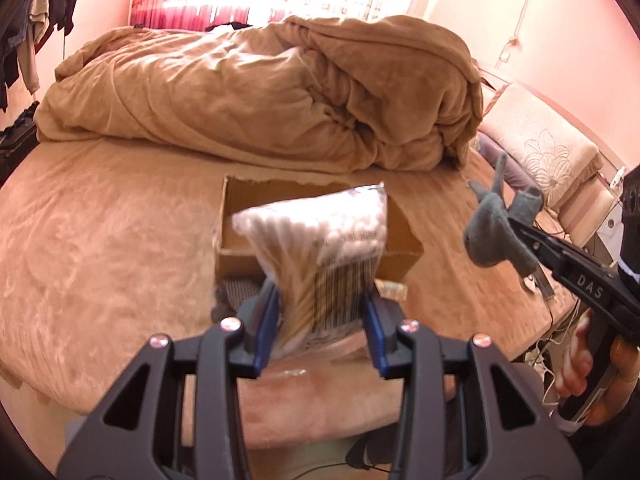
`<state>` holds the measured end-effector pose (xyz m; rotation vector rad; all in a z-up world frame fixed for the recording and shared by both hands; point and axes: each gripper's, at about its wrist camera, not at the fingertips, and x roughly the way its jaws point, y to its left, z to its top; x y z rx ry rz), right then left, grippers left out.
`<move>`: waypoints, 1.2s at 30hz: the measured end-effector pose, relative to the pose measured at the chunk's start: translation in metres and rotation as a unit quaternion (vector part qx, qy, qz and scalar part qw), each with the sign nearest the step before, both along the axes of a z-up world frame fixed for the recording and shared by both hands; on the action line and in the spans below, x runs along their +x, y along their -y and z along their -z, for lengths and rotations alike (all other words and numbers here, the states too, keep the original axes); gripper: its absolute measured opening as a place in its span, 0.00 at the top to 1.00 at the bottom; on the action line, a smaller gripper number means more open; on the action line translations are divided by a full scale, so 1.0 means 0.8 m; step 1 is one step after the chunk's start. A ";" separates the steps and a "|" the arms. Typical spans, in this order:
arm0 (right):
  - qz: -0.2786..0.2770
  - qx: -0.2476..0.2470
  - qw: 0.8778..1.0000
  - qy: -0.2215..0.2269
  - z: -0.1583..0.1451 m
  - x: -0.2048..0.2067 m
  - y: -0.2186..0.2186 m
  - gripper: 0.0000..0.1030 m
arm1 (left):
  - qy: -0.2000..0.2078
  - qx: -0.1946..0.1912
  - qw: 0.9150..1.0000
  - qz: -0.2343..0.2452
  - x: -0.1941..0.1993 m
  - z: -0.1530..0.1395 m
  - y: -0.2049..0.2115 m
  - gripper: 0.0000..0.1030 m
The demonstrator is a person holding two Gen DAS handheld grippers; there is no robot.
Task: Organize objects
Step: 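Drop the swab bag and grey gloves into the box, opening both tools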
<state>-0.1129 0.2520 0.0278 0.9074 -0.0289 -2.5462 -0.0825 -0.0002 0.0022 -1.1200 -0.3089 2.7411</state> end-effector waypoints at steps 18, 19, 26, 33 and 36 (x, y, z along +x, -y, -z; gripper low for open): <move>-0.011 0.013 1.000 0.000 0.017 -0.091 0.034 0.81 | 0.011 0.005 0.999 0.036 -0.131 0.024 -0.009 0.62; -0.012 0.016 1.000 0.004 0.023 -0.097 0.037 0.81 | 0.015 0.006 0.999 0.038 -0.138 0.029 -0.011 0.62; -0.023 0.025 0.999 0.039 0.069 -0.129 0.055 0.81 | 0.045 0.014 0.998 0.049 -0.177 0.073 -0.019 0.62; -0.021 0.045 0.995 0.086 0.121 -0.155 0.068 0.81 | 0.079 0.018 0.995 0.056 -0.203 0.112 -0.030 0.62; -0.020 0.053 0.993 0.099 0.138 -0.158 0.072 0.80 | 0.093 0.006 0.994 0.059 -0.212 0.124 -0.034 0.60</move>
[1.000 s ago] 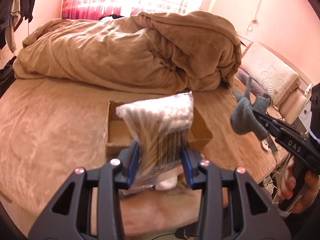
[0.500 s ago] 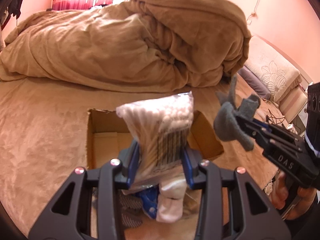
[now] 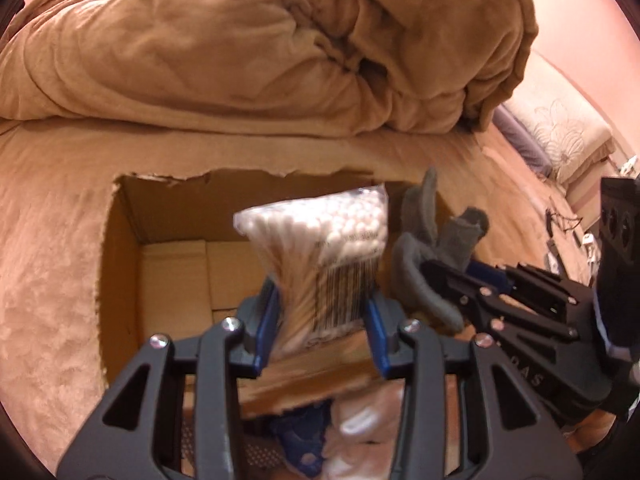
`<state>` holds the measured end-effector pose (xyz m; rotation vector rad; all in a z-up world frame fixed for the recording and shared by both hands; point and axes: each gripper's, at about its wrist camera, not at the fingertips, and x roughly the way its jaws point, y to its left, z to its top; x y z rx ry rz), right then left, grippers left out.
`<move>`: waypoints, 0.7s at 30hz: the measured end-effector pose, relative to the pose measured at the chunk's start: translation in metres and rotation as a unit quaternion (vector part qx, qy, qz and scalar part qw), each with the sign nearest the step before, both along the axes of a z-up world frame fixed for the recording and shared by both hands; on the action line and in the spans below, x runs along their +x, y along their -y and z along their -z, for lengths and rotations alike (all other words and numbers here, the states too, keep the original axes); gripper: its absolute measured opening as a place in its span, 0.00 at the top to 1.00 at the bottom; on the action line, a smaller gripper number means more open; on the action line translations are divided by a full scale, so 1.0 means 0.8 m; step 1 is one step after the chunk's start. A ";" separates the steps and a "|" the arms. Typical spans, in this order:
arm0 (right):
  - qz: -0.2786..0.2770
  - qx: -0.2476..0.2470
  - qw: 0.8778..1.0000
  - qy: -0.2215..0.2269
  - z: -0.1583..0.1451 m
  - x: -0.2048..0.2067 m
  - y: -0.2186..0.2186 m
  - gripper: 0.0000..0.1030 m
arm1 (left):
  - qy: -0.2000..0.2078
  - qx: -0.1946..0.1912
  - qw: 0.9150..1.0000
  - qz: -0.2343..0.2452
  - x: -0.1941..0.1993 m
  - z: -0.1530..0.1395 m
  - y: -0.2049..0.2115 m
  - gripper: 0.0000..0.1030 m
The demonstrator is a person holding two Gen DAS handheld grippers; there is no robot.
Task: Organize objects
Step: 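Drop the swab bag and grey gloves into the box, opening both tools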
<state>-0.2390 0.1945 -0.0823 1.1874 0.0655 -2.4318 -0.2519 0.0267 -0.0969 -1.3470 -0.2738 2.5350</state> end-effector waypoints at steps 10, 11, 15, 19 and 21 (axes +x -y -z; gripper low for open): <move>-0.022 0.012 1.000 0.011 0.011 0.003 0.016 0.55 | -0.018 0.007 0.999 -0.033 0.011 -0.015 0.019 0.33; -0.020 0.007 1.000 0.012 0.009 0.003 0.014 0.51 | -0.022 0.006 0.999 -0.035 0.014 -0.021 0.020 0.33; -0.003 -0.009 1.000 0.005 -0.008 0.010 0.004 0.45 | -0.033 0.005 0.999 -0.042 0.034 -0.039 0.029 0.33; 0.006 -0.022 1.000 -0.011 -0.032 0.027 -0.003 0.37 | -0.051 -0.007 0.998 -0.047 0.069 -0.064 0.034 0.33; 0.008 -0.030 0.999 -0.016 -0.043 0.037 -0.007 0.37 | -0.061 -0.009 0.997 -0.052 0.086 -0.074 0.038 0.30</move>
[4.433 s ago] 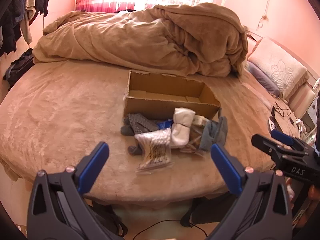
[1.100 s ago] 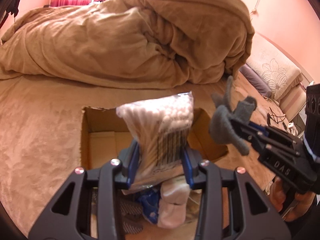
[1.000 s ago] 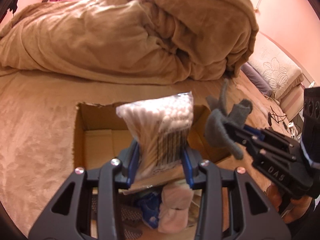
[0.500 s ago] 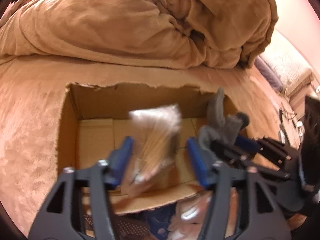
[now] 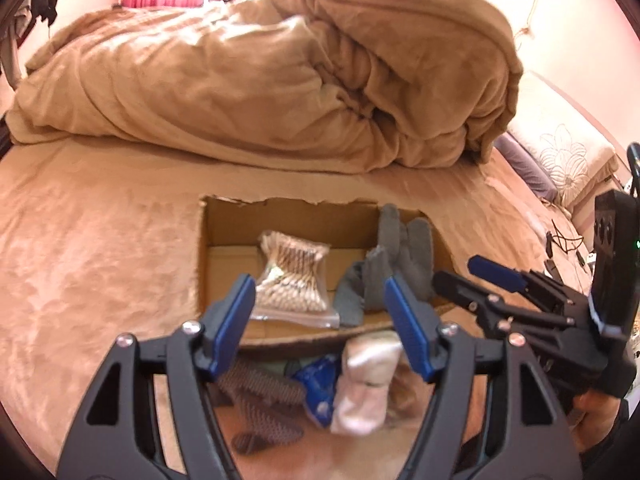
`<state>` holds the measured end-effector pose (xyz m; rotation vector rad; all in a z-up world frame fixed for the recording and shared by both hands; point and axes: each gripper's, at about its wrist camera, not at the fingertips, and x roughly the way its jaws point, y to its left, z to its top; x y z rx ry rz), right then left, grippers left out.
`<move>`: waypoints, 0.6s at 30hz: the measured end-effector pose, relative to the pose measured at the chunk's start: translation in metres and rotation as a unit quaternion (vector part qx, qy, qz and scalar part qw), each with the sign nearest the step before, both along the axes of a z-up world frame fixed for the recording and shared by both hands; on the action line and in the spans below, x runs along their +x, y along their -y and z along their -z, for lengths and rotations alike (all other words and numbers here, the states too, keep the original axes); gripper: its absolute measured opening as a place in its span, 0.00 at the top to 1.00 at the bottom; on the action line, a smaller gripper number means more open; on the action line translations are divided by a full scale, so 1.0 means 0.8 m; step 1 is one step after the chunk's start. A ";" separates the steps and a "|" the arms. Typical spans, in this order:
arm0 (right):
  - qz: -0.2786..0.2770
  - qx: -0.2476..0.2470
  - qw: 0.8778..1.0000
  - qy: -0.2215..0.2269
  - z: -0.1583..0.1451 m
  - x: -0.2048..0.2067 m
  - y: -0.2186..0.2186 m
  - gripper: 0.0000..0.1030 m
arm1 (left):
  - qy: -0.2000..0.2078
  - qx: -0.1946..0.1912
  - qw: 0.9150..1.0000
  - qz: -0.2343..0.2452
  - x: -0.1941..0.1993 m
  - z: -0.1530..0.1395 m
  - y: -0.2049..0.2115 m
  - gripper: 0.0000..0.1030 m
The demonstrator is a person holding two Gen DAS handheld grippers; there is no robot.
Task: Organize objects
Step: 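Drop the swab bag and grey gloves into the box, opening both tools, then grasp the grey dotted gloves with the left tool while the right tool grasps the snack bag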
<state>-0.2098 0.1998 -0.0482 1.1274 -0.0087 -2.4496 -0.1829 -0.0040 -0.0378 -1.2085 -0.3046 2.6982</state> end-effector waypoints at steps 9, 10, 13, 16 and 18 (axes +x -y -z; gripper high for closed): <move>0.013 -0.015 0.999 -0.027 -0.046 0.060 -0.015 0.37 | -0.035 -0.009 0.999 -0.025 0.076 -0.037 0.020 0.21; 0.015 -0.017 0.999 -0.030 -0.050 0.066 -0.018 0.37 | -0.038 -0.009 0.999 -0.026 0.084 -0.040 0.021 0.21; 0.019 -0.019 0.999 -0.039 -0.060 0.087 -0.025 0.36 | -0.045 -0.008 0.999 -0.025 0.110 -0.046 0.022 0.21; 0.020 -0.020 0.999 -0.044 -0.066 0.107 -0.031 0.36 | -0.050 -0.014 0.998 -0.024 0.130 -0.049 0.018 0.21; 0.022 -0.020 0.998 -0.049 -0.069 0.122 -0.036 0.36 | -0.056 -0.012 0.998 -0.020 0.146 -0.051 0.014 0.21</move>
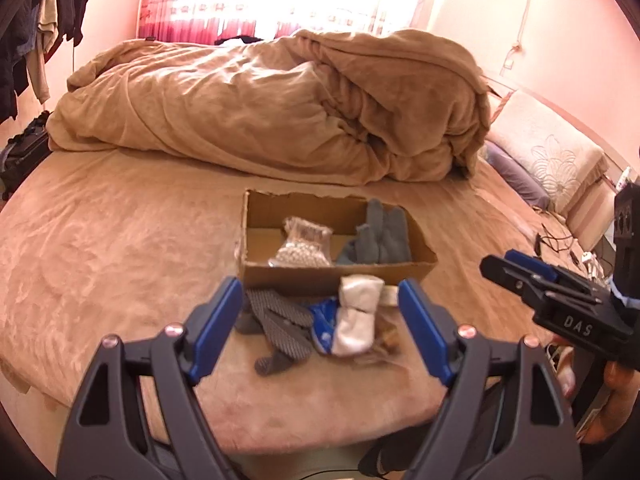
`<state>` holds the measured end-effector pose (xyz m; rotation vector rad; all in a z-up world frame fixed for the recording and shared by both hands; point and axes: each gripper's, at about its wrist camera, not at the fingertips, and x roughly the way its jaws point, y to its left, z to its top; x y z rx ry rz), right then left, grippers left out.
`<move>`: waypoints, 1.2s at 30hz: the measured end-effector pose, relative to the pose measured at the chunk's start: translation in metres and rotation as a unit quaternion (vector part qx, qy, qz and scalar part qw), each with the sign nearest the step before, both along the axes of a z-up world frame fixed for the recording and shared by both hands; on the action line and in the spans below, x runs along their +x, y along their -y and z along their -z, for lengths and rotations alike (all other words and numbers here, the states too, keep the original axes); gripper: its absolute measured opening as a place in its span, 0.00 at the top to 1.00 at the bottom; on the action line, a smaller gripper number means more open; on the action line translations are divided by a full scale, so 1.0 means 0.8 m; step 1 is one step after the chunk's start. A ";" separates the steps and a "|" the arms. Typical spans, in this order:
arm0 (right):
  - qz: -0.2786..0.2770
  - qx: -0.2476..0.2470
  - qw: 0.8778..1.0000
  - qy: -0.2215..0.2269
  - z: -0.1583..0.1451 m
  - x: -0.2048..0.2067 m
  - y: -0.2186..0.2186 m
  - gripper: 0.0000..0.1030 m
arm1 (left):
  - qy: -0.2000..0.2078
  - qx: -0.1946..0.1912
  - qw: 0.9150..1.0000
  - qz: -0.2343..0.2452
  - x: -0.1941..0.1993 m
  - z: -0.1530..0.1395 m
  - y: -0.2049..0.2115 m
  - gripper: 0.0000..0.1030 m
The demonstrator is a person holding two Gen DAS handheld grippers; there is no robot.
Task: Organize objects
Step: 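Grasp the grey dotted gloves with the left tool while the right tool grasps the snack bag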
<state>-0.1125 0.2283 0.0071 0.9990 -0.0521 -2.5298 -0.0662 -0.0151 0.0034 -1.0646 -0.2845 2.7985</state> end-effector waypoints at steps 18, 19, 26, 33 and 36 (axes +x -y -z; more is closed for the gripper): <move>-0.019 -0.006 1.000 0.014 0.044 0.063 -0.005 0.36 | 0.041 -0.025 0.999 -0.014 0.041 0.070 -0.009 0.21; -0.020 -0.006 1.000 0.018 0.049 0.062 -0.005 0.36 | 0.047 -0.022 0.999 -0.013 0.038 0.076 -0.008 0.21; -0.018 -0.004 0.999 0.045 0.083 0.044 -0.007 0.36 | 0.067 -0.016 0.998 -0.010 0.015 0.108 -0.010 0.21; -0.021 -0.001 0.997 0.073 0.114 0.020 -0.001 0.36 | 0.090 -0.015 0.996 -0.007 -0.013 0.139 -0.010 0.21; -0.024 0.002 0.996 0.084 0.127 0.009 0.005 0.36 | 0.096 -0.012 0.995 -0.010 -0.025 0.152 -0.007 0.21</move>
